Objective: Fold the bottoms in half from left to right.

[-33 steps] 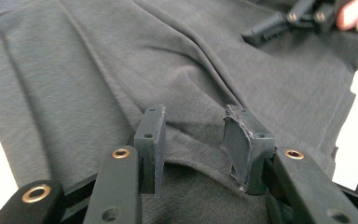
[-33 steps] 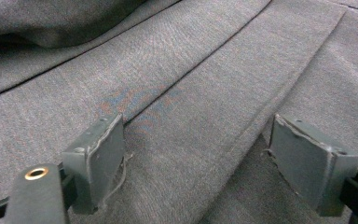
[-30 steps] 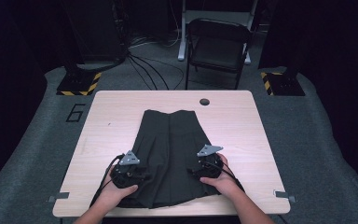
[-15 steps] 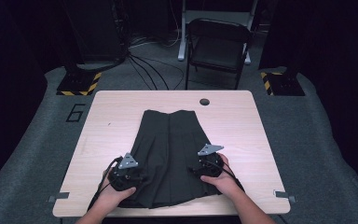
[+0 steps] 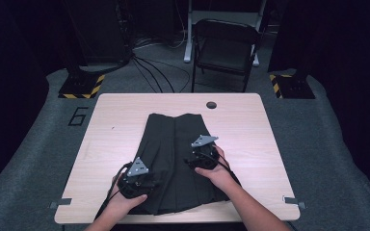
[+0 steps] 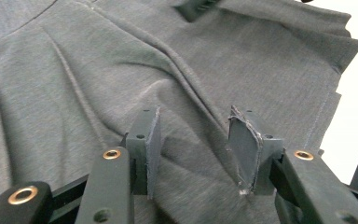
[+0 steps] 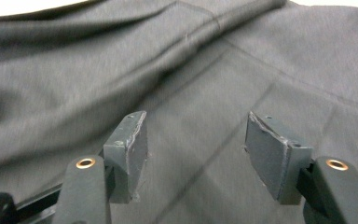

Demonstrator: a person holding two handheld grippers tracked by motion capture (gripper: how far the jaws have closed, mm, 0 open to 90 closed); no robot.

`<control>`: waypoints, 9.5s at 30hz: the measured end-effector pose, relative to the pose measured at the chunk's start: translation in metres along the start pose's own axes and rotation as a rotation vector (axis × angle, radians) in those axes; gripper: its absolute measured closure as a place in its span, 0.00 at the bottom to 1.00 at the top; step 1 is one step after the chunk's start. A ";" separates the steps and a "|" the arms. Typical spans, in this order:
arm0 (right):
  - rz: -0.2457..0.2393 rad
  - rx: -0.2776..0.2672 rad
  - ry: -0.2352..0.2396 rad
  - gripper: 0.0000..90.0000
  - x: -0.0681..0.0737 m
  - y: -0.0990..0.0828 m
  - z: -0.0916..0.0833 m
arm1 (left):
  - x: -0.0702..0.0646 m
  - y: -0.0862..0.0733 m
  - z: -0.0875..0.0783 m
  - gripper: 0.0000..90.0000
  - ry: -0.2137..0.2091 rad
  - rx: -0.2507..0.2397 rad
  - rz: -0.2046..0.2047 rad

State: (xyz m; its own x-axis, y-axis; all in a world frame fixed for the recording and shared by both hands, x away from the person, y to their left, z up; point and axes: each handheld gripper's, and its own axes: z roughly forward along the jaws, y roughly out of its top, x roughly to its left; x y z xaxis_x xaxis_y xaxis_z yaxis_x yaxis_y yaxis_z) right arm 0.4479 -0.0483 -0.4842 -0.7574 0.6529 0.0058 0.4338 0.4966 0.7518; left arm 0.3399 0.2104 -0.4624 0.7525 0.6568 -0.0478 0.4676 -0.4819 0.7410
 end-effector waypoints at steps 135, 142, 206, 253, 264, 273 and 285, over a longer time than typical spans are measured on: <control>-0.087 -0.163 -0.103 0.87 -0.038 0.130 -0.030 | -0.053 0.104 -0.011 0.97 -0.176 -0.232 0.074; -0.049 -0.131 -0.118 0.87 -0.055 0.112 -0.027 | -0.060 0.115 0.012 0.97 -0.205 -0.206 0.081; 0.133 0.079 -0.252 0.82 -0.137 -0.004 0.013 | -0.099 0.110 0.118 0.64 -0.247 -0.068 0.094; 0.164 0.027 -0.266 0.65 -0.129 -0.012 -0.018 | -0.025 0.014 0.044 0.73 -0.089 -0.017 0.018; 0.074 -0.011 -0.210 0.62 -0.095 -0.003 -0.036 | -0.003 0.007 0.005 0.56 0.023 -0.069 -0.067; 0.036 0.027 -0.201 0.61 -0.068 -0.026 -0.040 | -0.005 -0.012 0.012 0.69 -0.025 0.004 -0.113; 0.103 0.076 -0.193 0.61 -0.078 -0.059 -0.037 | -0.019 0.007 0.009 0.93 -0.010 -0.044 -0.018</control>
State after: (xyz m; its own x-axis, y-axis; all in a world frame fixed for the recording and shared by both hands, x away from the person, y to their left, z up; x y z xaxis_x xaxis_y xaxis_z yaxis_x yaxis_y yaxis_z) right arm 0.4630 -0.1497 -0.5042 -0.6029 0.7961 -0.0518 0.5449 0.4583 0.7021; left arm 0.3332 0.1895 -0.4620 0.7487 0.6595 -0.0677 0.4604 -0.4438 0.7689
